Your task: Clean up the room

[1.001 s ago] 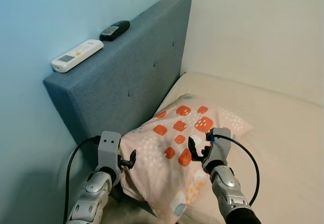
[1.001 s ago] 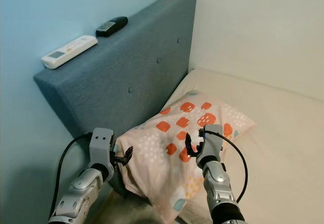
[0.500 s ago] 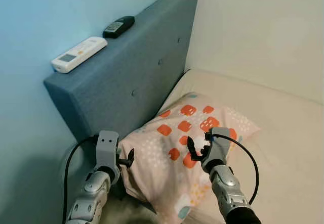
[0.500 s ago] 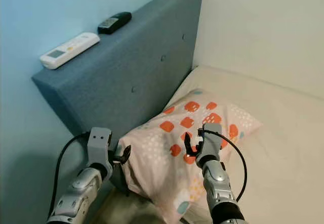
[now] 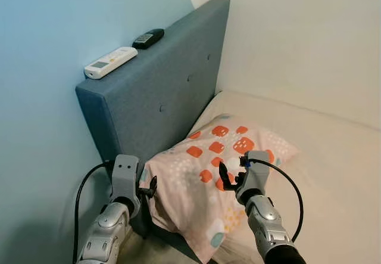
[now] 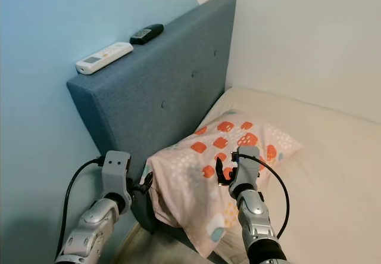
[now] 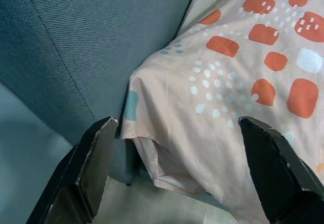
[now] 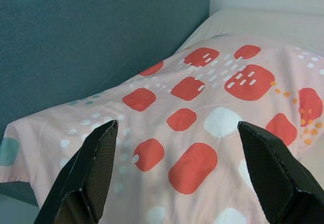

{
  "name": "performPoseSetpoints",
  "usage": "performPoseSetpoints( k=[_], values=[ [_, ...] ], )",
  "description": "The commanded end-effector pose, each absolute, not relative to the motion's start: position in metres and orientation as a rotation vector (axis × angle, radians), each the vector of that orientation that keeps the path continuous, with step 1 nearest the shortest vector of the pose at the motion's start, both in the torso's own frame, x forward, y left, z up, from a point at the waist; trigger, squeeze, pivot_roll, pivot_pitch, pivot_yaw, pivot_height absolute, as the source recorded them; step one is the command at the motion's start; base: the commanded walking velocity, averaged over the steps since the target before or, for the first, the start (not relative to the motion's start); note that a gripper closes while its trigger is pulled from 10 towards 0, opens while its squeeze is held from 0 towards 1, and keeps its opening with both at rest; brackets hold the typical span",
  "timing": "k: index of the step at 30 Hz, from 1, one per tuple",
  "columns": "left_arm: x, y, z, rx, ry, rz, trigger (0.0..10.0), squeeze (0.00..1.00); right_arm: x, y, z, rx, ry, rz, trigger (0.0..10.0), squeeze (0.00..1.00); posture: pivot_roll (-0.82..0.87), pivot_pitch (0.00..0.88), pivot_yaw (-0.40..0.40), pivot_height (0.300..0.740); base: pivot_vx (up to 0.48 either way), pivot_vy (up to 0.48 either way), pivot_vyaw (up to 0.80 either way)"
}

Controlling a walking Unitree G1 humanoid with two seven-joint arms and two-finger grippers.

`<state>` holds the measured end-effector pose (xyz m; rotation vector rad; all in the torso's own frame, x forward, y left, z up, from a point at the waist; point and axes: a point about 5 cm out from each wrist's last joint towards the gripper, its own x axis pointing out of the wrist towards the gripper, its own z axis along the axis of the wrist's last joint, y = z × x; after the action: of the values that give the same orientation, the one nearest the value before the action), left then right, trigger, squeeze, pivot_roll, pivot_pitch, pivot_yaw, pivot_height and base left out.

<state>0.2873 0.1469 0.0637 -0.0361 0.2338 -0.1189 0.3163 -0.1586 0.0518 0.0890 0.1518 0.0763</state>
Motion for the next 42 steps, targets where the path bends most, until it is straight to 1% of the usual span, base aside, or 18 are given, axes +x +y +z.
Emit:
performPoseSetpoints(
  k=[1,20,26,42],
  values=[
    [0.2863,0.1490,0.0619,-0.032,0.240,-0.109,10.0,0.00,0.3131,-0.1593,0.0464,0.093,0.179,0.073,10.0,0.00,0.02,0.122,-0.021,0.730,0.000,0.000,0.00],
    [0.2879,0.1488,0.0659,-0.025,0.210,-0.108,10.0,0.00,0.3140,-0.1589,0.0478,0.074,0.172,0.081,10.0,0.00,0.02,0.121,-0.024,0.730,0.000,0.000,0.00],
    [0.2877,0.1488,0.0665,-0.029,0.203,-0.110,10.0,0.00,0.3144,-0.1588,0.0482,0.075,0.171,0.082,10.0,0.00,0.02,0.118,-0.024,0.730,0.284,0.000,0.00],
    [0.2877,0.1485,0.0663,-0.035,0.199,-0.108,10.0,0.00,0.3148,-0.1589,0.0487,0.074,0.170,0.087,10.0,0.00,0.01,0.107,-0.027,0.730,0.393,0.000,0.00]
  ],
)
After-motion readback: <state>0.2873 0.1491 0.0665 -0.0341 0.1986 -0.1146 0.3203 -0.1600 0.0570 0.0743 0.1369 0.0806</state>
